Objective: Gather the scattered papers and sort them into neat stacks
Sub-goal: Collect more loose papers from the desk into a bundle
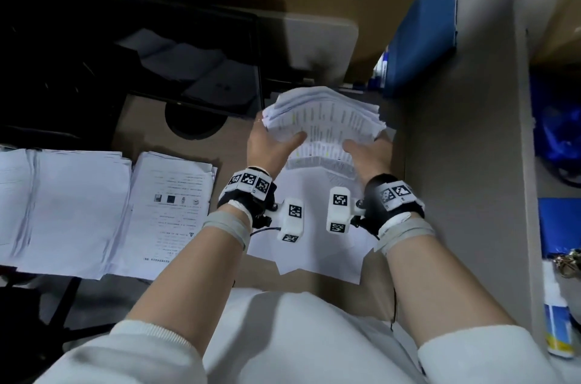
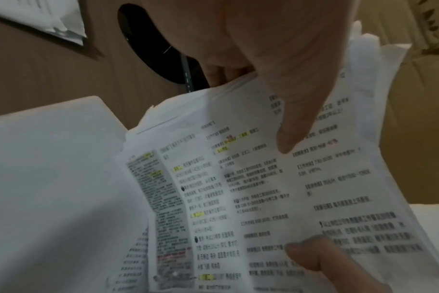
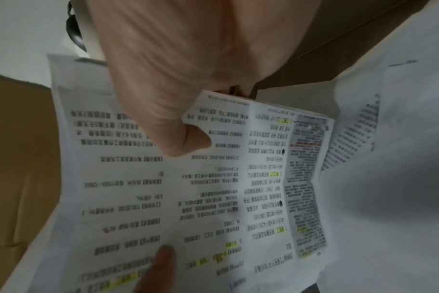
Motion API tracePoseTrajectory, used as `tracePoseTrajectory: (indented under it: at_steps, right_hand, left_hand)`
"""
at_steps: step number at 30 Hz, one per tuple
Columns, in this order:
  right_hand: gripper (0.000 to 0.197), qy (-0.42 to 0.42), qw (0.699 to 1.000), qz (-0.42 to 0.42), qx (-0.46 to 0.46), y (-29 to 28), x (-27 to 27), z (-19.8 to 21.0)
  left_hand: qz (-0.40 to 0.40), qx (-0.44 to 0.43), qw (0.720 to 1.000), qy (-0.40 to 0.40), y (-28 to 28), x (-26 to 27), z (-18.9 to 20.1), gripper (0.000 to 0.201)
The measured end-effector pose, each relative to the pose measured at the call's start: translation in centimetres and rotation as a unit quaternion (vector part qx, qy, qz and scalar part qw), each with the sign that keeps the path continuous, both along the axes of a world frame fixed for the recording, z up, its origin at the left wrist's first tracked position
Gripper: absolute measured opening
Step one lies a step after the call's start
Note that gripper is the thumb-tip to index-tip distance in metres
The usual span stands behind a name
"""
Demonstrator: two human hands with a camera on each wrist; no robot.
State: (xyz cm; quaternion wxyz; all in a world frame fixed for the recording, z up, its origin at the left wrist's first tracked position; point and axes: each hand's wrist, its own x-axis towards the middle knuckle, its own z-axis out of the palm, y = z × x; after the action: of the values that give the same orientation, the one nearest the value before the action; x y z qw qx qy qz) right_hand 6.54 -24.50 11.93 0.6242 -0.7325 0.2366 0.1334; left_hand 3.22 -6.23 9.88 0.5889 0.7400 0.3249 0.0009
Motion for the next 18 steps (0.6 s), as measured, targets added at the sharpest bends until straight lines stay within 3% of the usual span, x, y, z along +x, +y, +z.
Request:
tracePoseTrajectory:
  at_steps: [3, 7, 11, 14, 18]
  right_hand:
    - [0.029, 0.020, 0.999, -0.019, -0.019, 0.1, 0.5, 0.0]
    - [0.008, 0.058, 0.996, 0.010, -0.062, -0.2, -0.2, -1.3]
    - [0.016, 0.068, 0.997, -0.034, -0.012, 0.2, -0.6, -1.1]
    - [0.018, 0.027, 0.992, -0.117, 0.040, 0.3, -0.1, 0.3]
    - [0.013, -0.007, 0.996, -0.075, 0.037, 0.1, -0.2, 0.7]
  left_hand:
    - [-0.002, -0.028, 0.999, -0.014, 0.4, 0.4, -0.5, 0.062]
    - [0.015, -0.080, 0.996, 0.046, 0.5, -0.6, -1.8, 0.039]
    - [0.030, -0.112, 0.993, 0.037, -0.1, -0.5, -0.7, 0.019]
    - [0.032, -0.124, 0.991, -0.038, -0.4, 0.1, 2.1, 0.021]
    - [0.073, -0.090, 0.990, -0.076, -0.2, -0.7, 3.3, 0.050]
